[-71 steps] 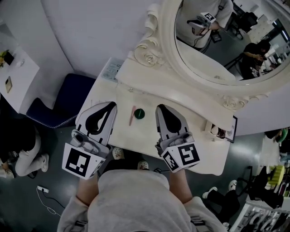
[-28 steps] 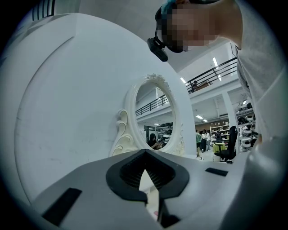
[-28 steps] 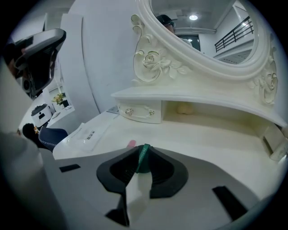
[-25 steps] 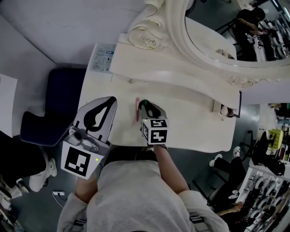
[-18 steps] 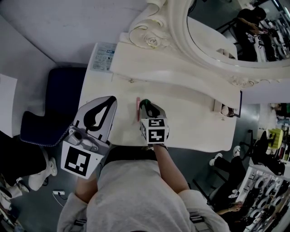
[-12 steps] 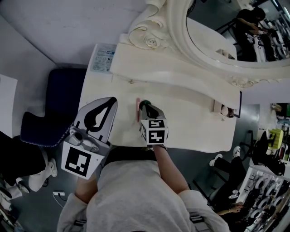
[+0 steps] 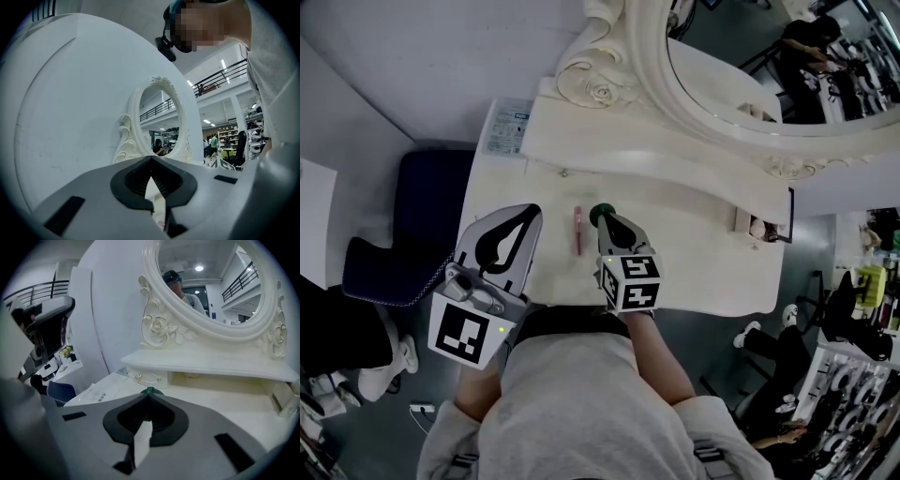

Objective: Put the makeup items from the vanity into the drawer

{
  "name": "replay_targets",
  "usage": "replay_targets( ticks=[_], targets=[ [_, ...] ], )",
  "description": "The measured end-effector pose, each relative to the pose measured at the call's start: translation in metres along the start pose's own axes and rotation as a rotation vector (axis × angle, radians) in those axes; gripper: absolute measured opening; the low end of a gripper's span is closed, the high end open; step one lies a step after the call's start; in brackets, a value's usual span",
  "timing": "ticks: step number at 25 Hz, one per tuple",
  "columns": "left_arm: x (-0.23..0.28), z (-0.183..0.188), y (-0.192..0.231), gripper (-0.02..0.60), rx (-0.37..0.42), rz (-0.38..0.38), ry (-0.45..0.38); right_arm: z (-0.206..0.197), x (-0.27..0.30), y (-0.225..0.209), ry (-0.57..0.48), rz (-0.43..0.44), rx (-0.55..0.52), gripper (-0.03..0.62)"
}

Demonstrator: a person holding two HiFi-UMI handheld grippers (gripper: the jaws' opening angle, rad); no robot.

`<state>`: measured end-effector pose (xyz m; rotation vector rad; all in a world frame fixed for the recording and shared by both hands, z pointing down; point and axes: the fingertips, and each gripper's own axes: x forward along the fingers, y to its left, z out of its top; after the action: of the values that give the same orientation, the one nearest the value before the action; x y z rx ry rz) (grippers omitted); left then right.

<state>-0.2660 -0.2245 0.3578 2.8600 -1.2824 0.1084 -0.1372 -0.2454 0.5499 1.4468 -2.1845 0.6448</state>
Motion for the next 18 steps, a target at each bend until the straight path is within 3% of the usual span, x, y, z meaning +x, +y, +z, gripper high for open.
replay_targets(
  ticks=[18],
  targets=[
    [0.009, 0.011, -0.03, 0.012, 0.002, -0.033, -0.013, 0.064, -0.07, 0.004, -0.316, 0.076, -0.004, 0.021]
  ],
)
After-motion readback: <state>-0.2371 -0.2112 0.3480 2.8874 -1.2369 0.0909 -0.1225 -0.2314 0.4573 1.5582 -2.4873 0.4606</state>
